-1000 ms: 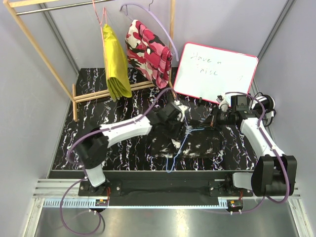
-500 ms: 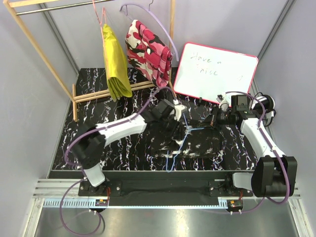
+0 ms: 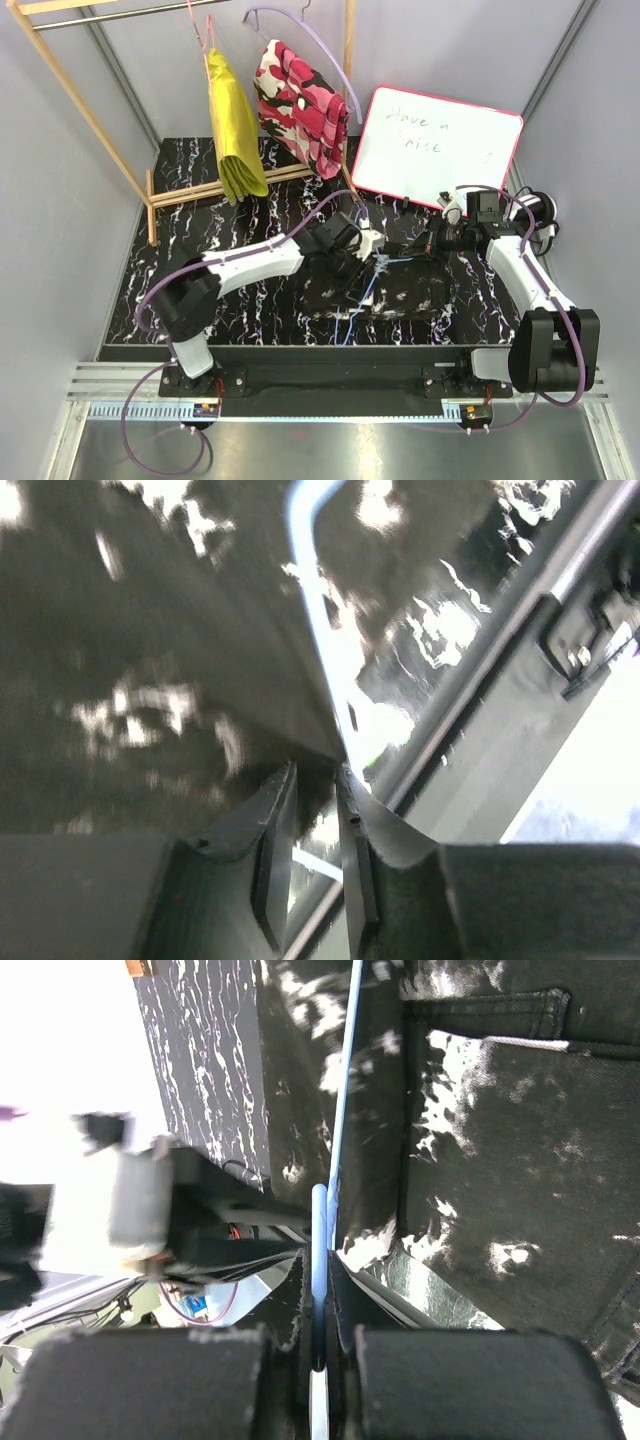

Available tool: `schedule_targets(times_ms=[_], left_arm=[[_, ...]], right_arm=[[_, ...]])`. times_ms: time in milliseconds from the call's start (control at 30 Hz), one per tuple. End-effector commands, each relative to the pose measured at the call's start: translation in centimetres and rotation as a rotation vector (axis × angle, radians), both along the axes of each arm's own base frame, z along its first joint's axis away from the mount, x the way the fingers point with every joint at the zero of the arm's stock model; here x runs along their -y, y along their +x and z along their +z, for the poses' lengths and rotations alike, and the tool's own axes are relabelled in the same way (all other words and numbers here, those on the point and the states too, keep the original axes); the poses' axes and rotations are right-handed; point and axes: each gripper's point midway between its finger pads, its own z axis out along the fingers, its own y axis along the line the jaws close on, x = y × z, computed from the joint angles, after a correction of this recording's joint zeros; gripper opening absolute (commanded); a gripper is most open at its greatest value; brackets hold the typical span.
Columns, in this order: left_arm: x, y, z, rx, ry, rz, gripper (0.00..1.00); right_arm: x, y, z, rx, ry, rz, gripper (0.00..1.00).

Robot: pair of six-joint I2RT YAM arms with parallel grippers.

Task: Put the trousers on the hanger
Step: Place trousers on hanger

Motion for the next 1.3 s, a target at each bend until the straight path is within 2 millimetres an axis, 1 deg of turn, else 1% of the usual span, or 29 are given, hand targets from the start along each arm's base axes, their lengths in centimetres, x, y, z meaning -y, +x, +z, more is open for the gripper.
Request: schedule_targets(times_ms=[0,67,100,167,233,267,300,367,400,467,500,567,600,667,733,767,800,833,867,900,933,967,1000,1033,1067,1100,1133,1233,1267], left_arm=[[-2.2,2.7,6.8,0.137,-0.125,0.019,0.29],[-3.6,5.4,8.5,0.198,-0.146,0.066,0.3],[-3.6,6.3,9.4,0.234,-0.157,0.069,0.3],[-4.3,8.3,9.3,0.298,-0.124,0.086,0.3],[-3.9,10.0,8.2,0.299,-0.095,0.097,0.29],[-3.5,11.0,8.5,0.313,-0.093,0.109,0.29],[-3.2,11.7,6.8,0.292,-0.06,0.117,0.28],[-2.2,12.9,6.4,0.289,-0.069,0.129,0.28],[-1.8,13.4,4.4,0.258,-0.036,0.143,0.28],[-0.7,14.3,3.7,0.224,-0.046,0.167,0.28],[-0.2,14.4,2.0,0.187,-0.035,0.17,0.27],[1.3,14.2,1.5,0.151,-0.058,0.164,0.27],[1.8,13.8,0.2,0.131,-0.04,0.155,0.27],[2.7,12.6,-0.5,0.118,-0.035,0.118,0.27],[2.9,11.2,0.2,0.062,-0.074,0.112,0.27],[1.8,10.9,-0.3,0.018,-0.076,0.147,0.27],[1.2,10.7,2.2,0.016,-0.135,0.172,0.3],[0.9,9.8,3.5,-0.047,-0.195,0.197,0.34],[-0.6,9.6,3.2,-0.05,-0.219,0.229,0.38],[-1.4,9.2,6.4,0.007,-0.283,0.23,0.47],[-2.1,9.0,7.3,0.027,-0.307,0.232,0.52],[-2.9,8.3,7.2,0.037,-0.313,0.233,0.56],[-3.6,7.8,9.4,0.08,-0.352,0.23,0.64],[-4.2,7.8,10.0,0.091,-0.363,0.24,0.67],[-4.9,7.3,9.7,0.085,-0.358,0.249,0.72],[-5.4,7.0,10.6,0.101,-0.376,0.252,0.76],[-5.9,6.7,10.8,0.087,-0.384,0.264,0.83],[-7.1,5.7,10.3,0.072,-0.392,0.275,0.87],[-7.4,5.6,10.7,0.084,-0.407,0.278,0.88]], right_arm=[[-0.6,0.7,2.7,0.089,0.044,0.028,0.0],[-0.6,0.6,2.7,0.085,0.044,0.029,0.0],[-0.6,0.5,2.6,0.085,0.041,0.031,0.0],[-0.6,0.6,2.7,0.093,0.042,0.035,0.0],[-0.8,0.6,2.6,0.084,0.044,0.04,0.0],[-0.9,0.7,2.8,0.091,0.046,0.046,0.0],[-1.0,0.8,2.8,0.091,0.048,0.049,0.0],[-1.1,1.1,3.2,0.106,0.044,0.055,0.0],[-1.2,1.1,3.4,0.114,0.043,0.059,0.0],[-1.5,1.2,3.7,0.122,0.046,0.071,0.0],[-1.6,1.3,3.7,0.125,0.047,0.079,0.0],[-2.1,1.2,4.0,0.136,0.047,0.099,0.0],[-2.2,1.2,4.1,0.138,0.049,0.103,0.0],[-2.6,1.2,4.2,0.14,0.052,0.121,0.0],[-2.8,1.2,4.5,0.143,0.06,0.129,0.0],[-2.9,1.3,4.8,0.146,0.067,0.132,0.0],[-3.0,1.3,5.0,0.147,0.073,0.137,0.01],[-3.2,1.3,5.4,0.153,0.077,0.141,0.03],[-3.3,1.3,5.6,0.157,0.082,0.144,0.05],[-3.5,1.2,5.8,0.157,0.088,0.153,0.1],[-3.8,1.1,6.1,0.163,0.094,0.16,0.13],[-4.0,1.1,6.2,0.165,0.093,0.166,0.15],[-4.3,1.0,6.3,0.17,0.09,0.178,0.18],[-4.5,1.1,6.6,0.183,0.087,0.184,0.2],[-4.6,1.2,6.4,0.184,0.081,0.189,0.24],[-4.8,1.2,6.5,0.189,0.077,0.199,0.33],[-5.0,1.3,6.8,0.196,0.077,0.205,0.34],[-5.7,1.7,7.0,0.196,0.077,0.216,0.35],[-6.0,1.8,6.9,0.198,0.079,0.225,0.36]])
